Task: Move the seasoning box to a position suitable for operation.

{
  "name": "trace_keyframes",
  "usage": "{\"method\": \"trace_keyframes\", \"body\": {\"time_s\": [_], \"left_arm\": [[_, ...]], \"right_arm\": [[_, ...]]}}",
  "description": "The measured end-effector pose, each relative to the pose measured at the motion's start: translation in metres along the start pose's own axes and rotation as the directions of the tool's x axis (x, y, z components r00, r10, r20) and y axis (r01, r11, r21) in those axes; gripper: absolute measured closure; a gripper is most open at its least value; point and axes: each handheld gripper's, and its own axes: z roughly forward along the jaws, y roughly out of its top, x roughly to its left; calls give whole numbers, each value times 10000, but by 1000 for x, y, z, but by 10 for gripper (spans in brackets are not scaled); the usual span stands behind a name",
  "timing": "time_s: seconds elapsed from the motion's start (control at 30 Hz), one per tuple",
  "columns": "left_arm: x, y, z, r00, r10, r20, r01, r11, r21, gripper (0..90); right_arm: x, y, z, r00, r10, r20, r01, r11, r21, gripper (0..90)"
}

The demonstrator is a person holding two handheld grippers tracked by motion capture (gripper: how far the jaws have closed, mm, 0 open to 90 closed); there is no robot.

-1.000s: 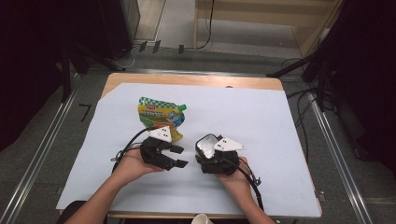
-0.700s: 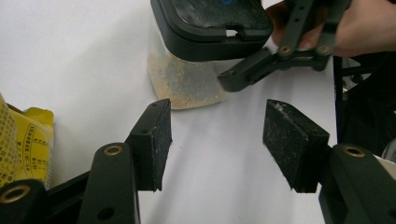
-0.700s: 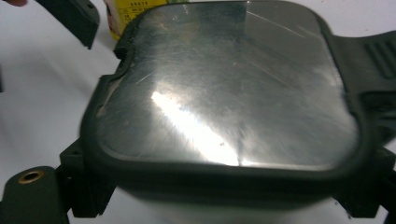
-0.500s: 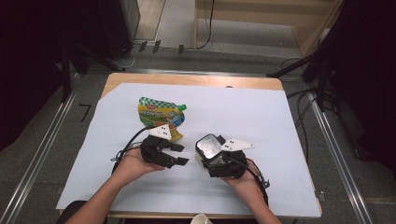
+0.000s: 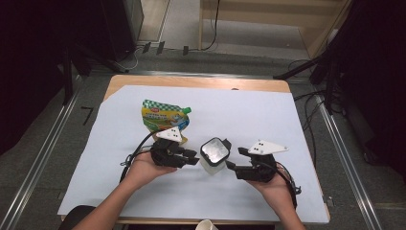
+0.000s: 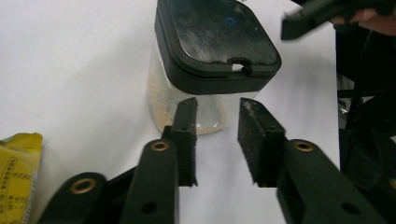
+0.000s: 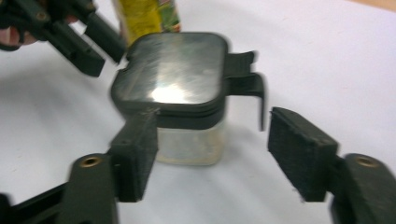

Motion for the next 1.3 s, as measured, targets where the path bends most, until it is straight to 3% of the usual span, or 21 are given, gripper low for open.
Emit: {"method": "trace_keyframes", "body": {"time_s": [0.1, 0.23, 0.3, 0.4, 0.43, 0.5, 0.6, 0.77, 0.9, 0.97, 1.3], "left_arm": [[-1, 3, -2, 9999, 130, 99, -130, 9999, -53, 896], [0, 8, -4, 9998, -40, 195, 41, 10000, -58, 900], [3, 11, -3, 10000, -27, -30, 28, 9999, 100, 900], [6, 15, 1, 9999, -9, -120, 13, 9994, 337, 900], [6, 15, 1, 9999, -9, -120, 13, 9994, 337, 900], [7, 14, 3, 9999, -146, -32, 147, 9994, 316, 900], [10, 10, 5, 9994, -340, 58, 339, 9992, 191, 900], [8, 7, 6, 9997, -225, -129, 228, 9995, 222, 900], [5, 3, 10, 9998, -123, -181, 131, 9990, 438, 900], [5, 2, 11, 9999, -97, -142, 102, 9993, 358, 900], [7, 1, 16, 9998, 120, -166, -115, 9993, 346, 887]], "right_arm": [[-11, 3, -1, 9986, 534, -41, -534, 9986, 12, 470], [-18, 10, -3, 9975, 695, 140, -695, 9976, -12, 562], [-27, 20, -1, 9972, 681, 325, -680, 9977, -39, 677], [-39, 28, 9, 9959, 833, 364, -835, 9965, 44, 806], [-39, 28, 9, 9959, 833, 364, -835, 9965, 44, 806], [-52, 31, 27, 9954, 898, 339, -911, 9950, 407, 900], [-59, 29, 43, 9958, 834, 369, -857, 9942, 653, 900], [-56, 25, 58, 9977, 633, 244, -650, 9947, 791, 900], [-51, 25, 64, 9987, 510, 66, -514, 9961, 719, 900], [-49, 25, 66, 9990, 387, 217, -402, 9966, 718, 900], [-51, 23, 68, 9986, 527, 78, -531, 9959, 730, 900]]}}
